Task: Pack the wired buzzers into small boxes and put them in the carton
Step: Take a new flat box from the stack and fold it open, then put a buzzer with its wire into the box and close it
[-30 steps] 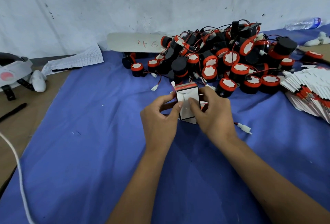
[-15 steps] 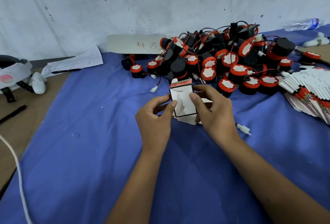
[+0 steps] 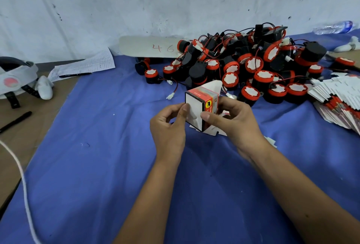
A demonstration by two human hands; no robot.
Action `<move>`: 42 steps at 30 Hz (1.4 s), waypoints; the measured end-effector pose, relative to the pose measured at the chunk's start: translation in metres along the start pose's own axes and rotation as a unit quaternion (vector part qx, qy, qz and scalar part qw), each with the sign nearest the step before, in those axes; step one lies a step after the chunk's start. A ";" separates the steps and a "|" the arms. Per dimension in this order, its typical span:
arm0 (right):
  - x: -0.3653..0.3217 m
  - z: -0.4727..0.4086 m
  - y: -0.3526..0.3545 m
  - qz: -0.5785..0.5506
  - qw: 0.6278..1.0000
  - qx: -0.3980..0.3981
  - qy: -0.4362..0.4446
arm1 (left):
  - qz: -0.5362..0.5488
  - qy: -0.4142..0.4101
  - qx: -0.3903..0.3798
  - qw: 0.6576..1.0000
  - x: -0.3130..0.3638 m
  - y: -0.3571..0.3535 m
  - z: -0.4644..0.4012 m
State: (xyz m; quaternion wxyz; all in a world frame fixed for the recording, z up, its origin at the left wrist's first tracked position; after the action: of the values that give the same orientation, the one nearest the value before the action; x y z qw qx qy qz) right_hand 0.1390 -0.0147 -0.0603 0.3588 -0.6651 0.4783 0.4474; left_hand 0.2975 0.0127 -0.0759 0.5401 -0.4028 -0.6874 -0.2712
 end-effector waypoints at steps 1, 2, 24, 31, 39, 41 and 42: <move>0.000 0.000 0.000 -0.025 1.000 -0.012 -0.005 | -0.012 -0.009 0.000 1.000 0.001 0.000 0.001; -0.001 0.000 0.001 -0.041 0.999 -0.020 -0.009 | -0.024 -0.018 -0.001 1.000 0.001 0.000 0.002; 0.002 -0.001 0.000 0.106 0.994 -0.004 -0.024 | -0.023 0.026 -0.073 0.997 0.006 -0.001 0.006; 0.004 0.004 -0.010 0.549 0.816 -0.103 0.150 | -0.078 -0.045 -0.178 0.980 0.005 0.004 0.001; 0.002 0.007 -0.014 0.513 0.820 -0.156 0.200 | -0.152 -0.037 -0.160 0.975 0.000 0.011 -0.004; 0.002 0.007 -0.015 0.466 0.844 -0.134 0.227 | -0.191 -0.061 -0.133 0.971 -0.001 0.013 -0.003; 0.002 0.006 -0.015 0.441 0.857 -0.117 0.241 | -0.209 -0.068 -0.115 0.969 -0.003 0.014 -0.003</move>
State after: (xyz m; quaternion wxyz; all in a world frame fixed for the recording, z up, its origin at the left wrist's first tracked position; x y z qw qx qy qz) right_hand 0.1519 -0.0053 -0.0636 -0.0828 -0.5087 0.7371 0.4371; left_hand 0.3113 0.0164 -0.0783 0.3732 -0.3271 -0.7559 -0.4270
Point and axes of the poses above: each hand's wrist, its own z-axis away from the middle knuckle, its own y-axis out of the back of the hand, x = y × z, the point moved 1 cm from there along -z, towards the middle knuckle, and after that the axes turned 2 degrees about y, right-handed, at the moved point
